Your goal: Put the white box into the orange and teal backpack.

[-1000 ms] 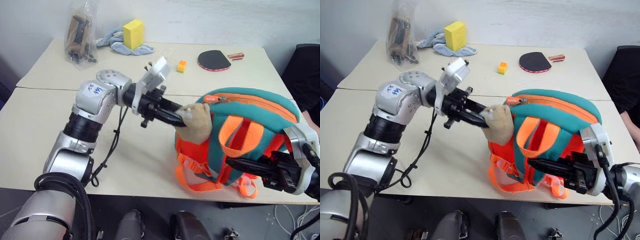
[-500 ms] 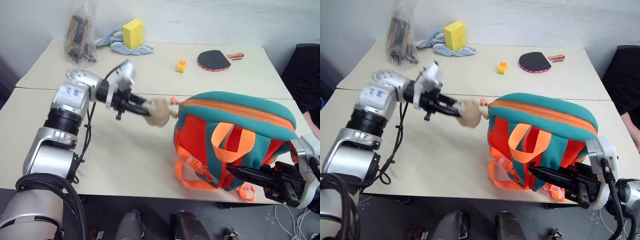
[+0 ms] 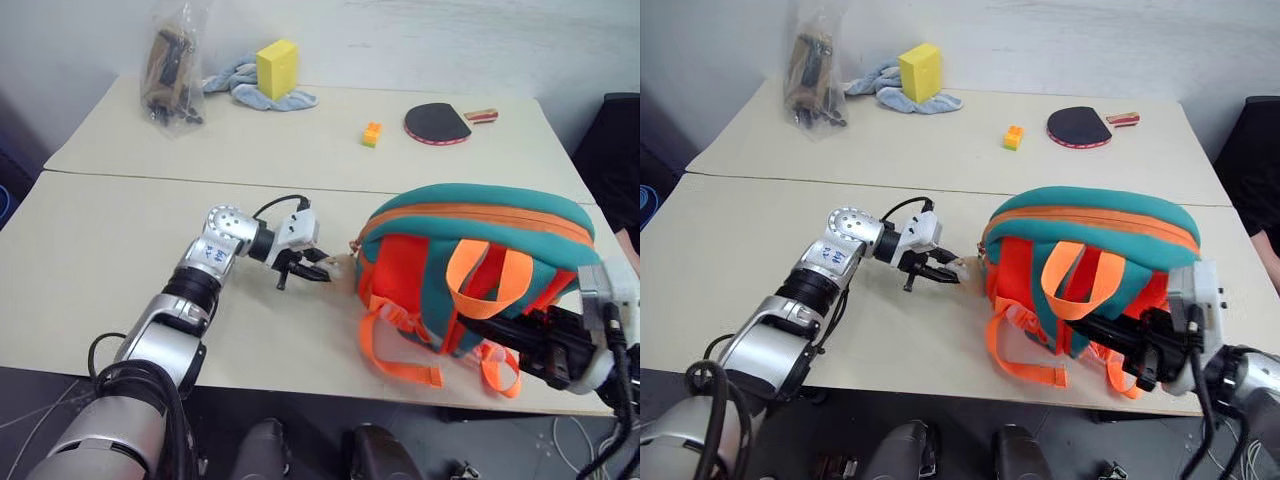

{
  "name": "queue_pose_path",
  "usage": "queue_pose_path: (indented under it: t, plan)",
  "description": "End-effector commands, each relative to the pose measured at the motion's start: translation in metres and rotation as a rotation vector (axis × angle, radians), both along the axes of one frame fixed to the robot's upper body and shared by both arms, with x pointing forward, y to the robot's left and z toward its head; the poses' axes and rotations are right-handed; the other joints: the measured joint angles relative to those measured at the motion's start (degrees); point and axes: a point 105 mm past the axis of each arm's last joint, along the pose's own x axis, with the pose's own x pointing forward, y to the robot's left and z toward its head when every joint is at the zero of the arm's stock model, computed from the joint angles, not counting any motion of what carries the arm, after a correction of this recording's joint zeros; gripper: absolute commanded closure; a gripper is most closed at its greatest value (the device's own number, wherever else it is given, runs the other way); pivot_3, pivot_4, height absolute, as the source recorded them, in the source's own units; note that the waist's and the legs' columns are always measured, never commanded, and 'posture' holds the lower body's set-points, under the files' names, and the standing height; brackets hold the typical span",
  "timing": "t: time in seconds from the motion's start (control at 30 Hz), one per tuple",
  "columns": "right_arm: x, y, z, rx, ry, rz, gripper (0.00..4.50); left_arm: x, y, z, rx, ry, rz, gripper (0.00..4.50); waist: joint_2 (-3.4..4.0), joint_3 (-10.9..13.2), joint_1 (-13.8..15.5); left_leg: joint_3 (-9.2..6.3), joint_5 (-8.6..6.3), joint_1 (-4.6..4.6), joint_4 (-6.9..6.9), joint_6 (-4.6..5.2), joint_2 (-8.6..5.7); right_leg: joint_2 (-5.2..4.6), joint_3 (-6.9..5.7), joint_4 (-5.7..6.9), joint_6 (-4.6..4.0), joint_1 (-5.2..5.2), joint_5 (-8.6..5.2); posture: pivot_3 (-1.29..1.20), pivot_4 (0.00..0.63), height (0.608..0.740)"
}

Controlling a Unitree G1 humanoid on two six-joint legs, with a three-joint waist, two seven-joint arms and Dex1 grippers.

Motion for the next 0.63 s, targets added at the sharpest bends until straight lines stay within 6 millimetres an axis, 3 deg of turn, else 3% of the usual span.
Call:
queue_pose_path:
  t: [0.03,0.13,0.23,0.33,0.37,0.47,0.53,0.63]
  plan:
    - [-0.007,0.002,-0.005,-0.046,0.013,-0.003,3.48,-0.009,0.022,0.005,-0.013,0.105,0.018,2.88,0.0,0.0,0.0,0.0,0.01,0.0,0.0,-0.01,0.0,0.0,0.0,0.0,0.0,0.0,0.0,0.0,0.15,0.74]
    - [-0.018,-0.012,-0.006,-0.09,0.049,-0.01,2.45,-0.019,0.046,0.016,-0.028,0.159,0.023,1.96,0.01,0.01,-0.45,0.0,0.02,0.0,-0.06,-0.04,0.03,0.04,0.0,0.01,-0.01,-0.02,0.0,0.0,0.15,0.74]
    - [-0.028,-0.038,0.0,-0.125,0.068,-0.066,1.4,-0.027,0.068,0.034,-0.044,0.192,0.033,1.03,0.01,0.01,-0.88,0.0,0.04,0.04,-0.1,-0.06,0.03,0.04,0.0,0.01,-0.01,0.03,0.0,0.0,0.15,0.74]
    - [-0.061,-0.088,0.016,-0.162,0.147,-0.149,0.33,-0.045,0.114,0.079,-0.118,0.244,0.099,0.08,0.02,0.05,-0.88,-0.01,0.04,0.05,-0.15,-0.03,0.02,0.03,-0.02,-0.09,-0.01,0.07,0.0,0.0,0.15,0.74]
    - [-0.071,-0.1,0.021,-0.164,0.167,-0.171,0.03,-0.05,0.125,0.09,-0.138,0.256,0.123,0.0,-0.01,0.05,-0.92,-0.01,0.03,-0.01,-0.27,-0.03,0.01,0.02,-0.01,-0.17,-0.01,0.0,0.0,0.0,0.15,0.74]
    - [-0.081,-0.137,0.04,-0.172,0.152,-0.299,0.03,-0.064,0.151,0.118,-0.17,0.242,0.183,0.0,-0.07,0.0,-1.25,-0.01,0.02,0.19,-0.78,-0.12,0.02,0.04,-0.02,-0.53,-0.04,0.1,-0.02,0.0,0.15,0.74]
    - [-0.08,-0.15,0.05,-0.139,0.126,-0.347,0.03,-0.067,0.157,0.127,-0.198,0.225,0.195,0.0,-0.03,-0.02,-1.1,0.03,0.0,0.23,-0.76,-0.1,-0.04,-0.06,0.0,-0.58,-0.05,0.18,-0.02,0.0,0.15,0.74]
    - [-0.071,-0.153,0.052,-0.091,0.091,-0.358,0.03,-0.056,0.152,0.12,-0.191,0.169,0.256,0.0,-0.07,-0.02,-0.89,0.0,-0.05,0.29,-0.75,0.19,-0.15,-0.22,-0.08,-0.49,-0.04,0.22,-0.01,0.0,0.15,0.74]
